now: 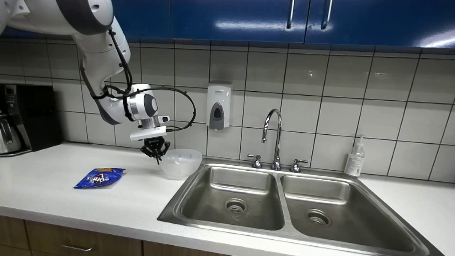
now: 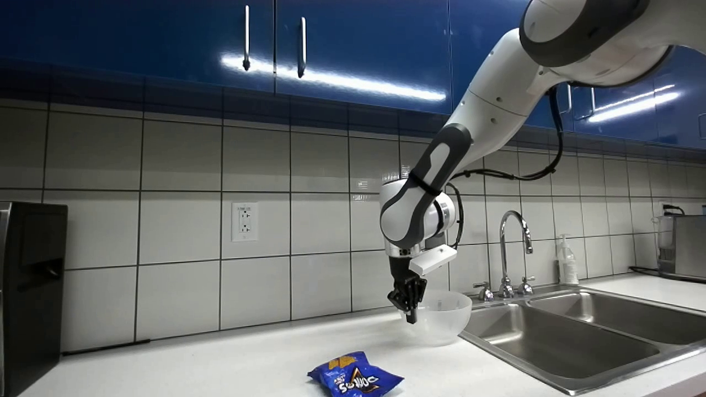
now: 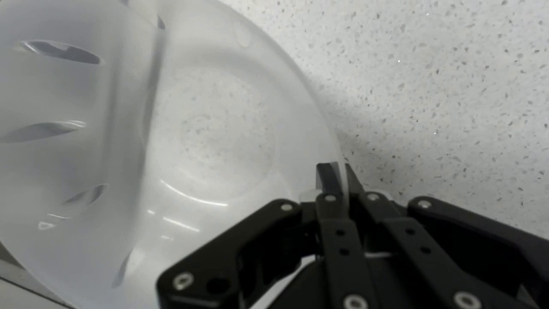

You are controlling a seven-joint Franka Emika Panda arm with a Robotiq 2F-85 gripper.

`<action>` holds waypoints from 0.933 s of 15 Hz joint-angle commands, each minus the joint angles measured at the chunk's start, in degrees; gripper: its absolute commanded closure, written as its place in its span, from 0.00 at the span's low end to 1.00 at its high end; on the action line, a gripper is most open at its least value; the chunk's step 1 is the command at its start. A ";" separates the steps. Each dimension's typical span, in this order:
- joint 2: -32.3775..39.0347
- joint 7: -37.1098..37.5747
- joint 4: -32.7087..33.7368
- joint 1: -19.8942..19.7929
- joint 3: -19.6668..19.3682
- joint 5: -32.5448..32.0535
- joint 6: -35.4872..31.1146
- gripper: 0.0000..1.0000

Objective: Put the bowl in the sink

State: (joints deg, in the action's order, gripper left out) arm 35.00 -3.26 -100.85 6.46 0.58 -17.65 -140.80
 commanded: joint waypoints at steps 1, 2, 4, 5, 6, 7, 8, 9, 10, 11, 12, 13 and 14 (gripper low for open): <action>-3.94 0.05 -1.87 0.36 -1.73 -0.75 2.69 0.99; -4.72 0.18 -2.34 0.39 -2.25 -1.23 2.60 0.99; -6.80 0.20 -3.59 0.25 -3.22 -2.11 2.33 0.99; -7.68 -0.03 -4.09 0.09 -3.46 -2.27 2.43 0.99; -8.84 -0.14 -4.90 -0.14 -3.63 -2.27 2.55 0.99; -9.92 -0.20 -5.71 -0.33 -3.78 -2.20 2.72 0.99; -11.27 -0.33 -6.98 -0.61 -3.79 -1.93 2.89 0.99; -12.53 -0.32 -8.09 -0.79 -3.86 -1.89 3.37 0.99; -13.91 0.14 -9.43 -0.85 -4.07 -2.06 3.78 0.99; -15.04 0.22 -10.54 -0.98 -4.18 -2.11 4.22 0.99; -16.28 0.39 -11.90 -1.07 -4.35 -2.29 4.64 0.99; -17.47 1.00 -13.26 -1.11 -4.58 -2.57 4.93 0.99; -18.64 1.18 -14.58 -1.29 -4.69 -2.65 5.29 0.99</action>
State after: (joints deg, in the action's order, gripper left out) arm 22.01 -3.23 -109.95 5.86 -4.05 -18.71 -137.30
